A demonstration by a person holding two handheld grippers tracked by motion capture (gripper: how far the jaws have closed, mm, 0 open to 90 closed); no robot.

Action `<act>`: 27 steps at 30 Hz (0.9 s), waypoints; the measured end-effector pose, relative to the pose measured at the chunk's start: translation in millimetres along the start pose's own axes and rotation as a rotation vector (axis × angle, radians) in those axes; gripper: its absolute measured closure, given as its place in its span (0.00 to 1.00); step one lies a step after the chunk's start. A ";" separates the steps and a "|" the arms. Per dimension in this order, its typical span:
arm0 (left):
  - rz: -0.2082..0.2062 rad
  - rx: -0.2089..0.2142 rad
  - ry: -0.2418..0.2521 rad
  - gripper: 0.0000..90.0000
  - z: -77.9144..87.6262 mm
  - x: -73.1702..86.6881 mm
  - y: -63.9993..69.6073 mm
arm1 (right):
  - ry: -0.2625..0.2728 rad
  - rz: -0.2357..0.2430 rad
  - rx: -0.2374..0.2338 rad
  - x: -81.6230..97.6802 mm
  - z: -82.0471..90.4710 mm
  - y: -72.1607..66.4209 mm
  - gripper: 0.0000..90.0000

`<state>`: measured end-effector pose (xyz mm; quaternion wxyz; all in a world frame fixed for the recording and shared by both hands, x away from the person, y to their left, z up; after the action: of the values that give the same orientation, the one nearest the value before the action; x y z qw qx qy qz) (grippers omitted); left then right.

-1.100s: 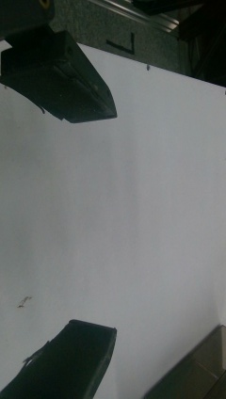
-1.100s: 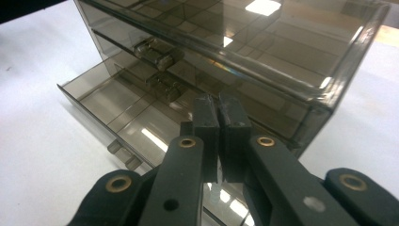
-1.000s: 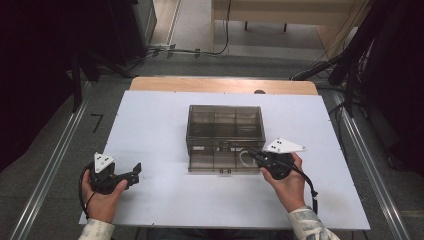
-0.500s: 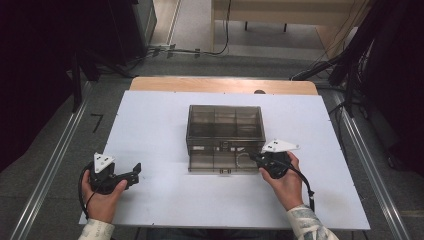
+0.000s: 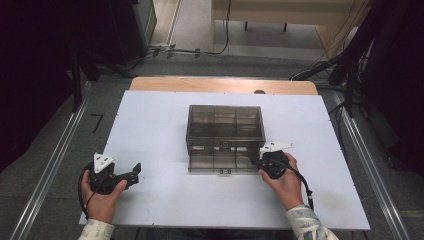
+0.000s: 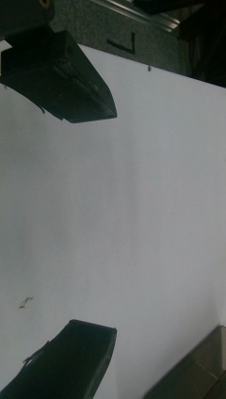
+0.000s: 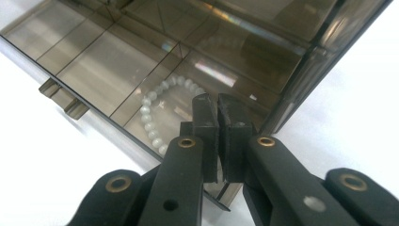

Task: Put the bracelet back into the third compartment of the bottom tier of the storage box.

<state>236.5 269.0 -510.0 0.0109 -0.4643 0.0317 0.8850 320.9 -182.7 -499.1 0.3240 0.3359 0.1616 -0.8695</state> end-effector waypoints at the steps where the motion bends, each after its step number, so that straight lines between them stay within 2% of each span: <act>1: 0.000 0.000 0.000 0.00 0.0 0.0 0.0 | -0.006 0.004 0.000 0.4 -0.4 -0.6 0.94; 13: 0.001 0.001 0.002 0.00 0.4 0.1 0.0 | -0.026 0.015 0.008 3.0 -4.9 -3.2 0.93; 15: 0.000 0.001 0.001 0.00 0.4 0.1 -0.1 | -0.019 0.011 0.000 2.9 -5.3 -3.2 0.90; 22: 0.002 0.000 0.003 0.00 0.5 0.0 -0.2 | 0.018 0.016 0.014 1.0 0.0 -3.1 0.82; 25: 0.002 0.001 0.003 0.00 0.5 0.0 0.0 | 0.035 0.012 0.017 0.3 3.6 -2.3 0.83; 27: 0.002 0.000 0.003 0.00 0.5 -0.1 0.1 | 0.037 0.017 0.020 0.4 5.0 -2.4 0.88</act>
<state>236.1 268.9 -509.6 0.0101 -0.4658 0.0321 0.8842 316.7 -183.5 -495.6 0.3249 0.3563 0.1560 -0.8621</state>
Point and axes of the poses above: each handheld gripper's, and its own axes: z roughly backward along the jaws, x roughly out of its underside, y roughly to its right, the point moved 2 cm from there along -z, roughly forward along the jaws, and after that the axes turned 3 degrees about -x, right-handed, at the moved point
